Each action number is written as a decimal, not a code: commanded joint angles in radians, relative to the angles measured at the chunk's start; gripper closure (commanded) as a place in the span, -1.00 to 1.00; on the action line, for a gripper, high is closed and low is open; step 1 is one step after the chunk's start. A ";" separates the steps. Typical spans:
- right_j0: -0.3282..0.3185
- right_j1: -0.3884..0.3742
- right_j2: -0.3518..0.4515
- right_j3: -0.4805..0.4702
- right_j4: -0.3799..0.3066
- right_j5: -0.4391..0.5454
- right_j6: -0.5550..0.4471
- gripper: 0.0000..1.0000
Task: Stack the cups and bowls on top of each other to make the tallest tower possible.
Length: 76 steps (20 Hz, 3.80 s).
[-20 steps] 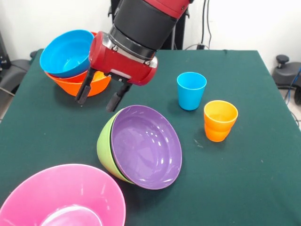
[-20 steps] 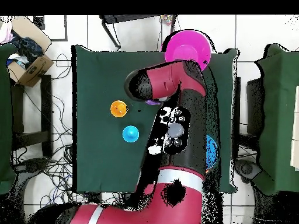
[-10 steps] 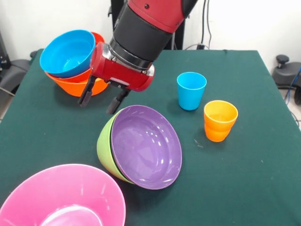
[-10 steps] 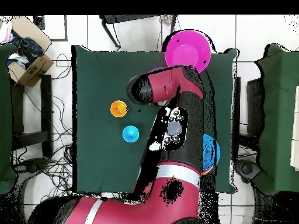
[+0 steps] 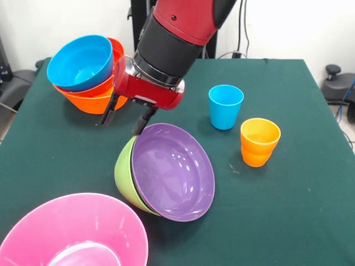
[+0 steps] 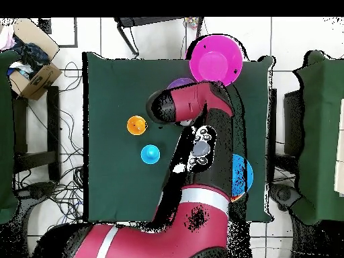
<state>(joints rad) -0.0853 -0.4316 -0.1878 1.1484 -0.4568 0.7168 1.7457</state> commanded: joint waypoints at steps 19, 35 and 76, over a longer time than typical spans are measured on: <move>0.053 -0.074 0.025 0.105 0.098 -0.007 0.135 -1.00; 0.043 -0.009 0.021 0.050 0.101 -0.023 0.141 -1.00; 0.030 0.129 -0.029 0.053 0.093 -0.235 0.210 -1.00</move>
<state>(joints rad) -0.0439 -0.3299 -0.2638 1.1847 -0.3690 0.5459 1.8141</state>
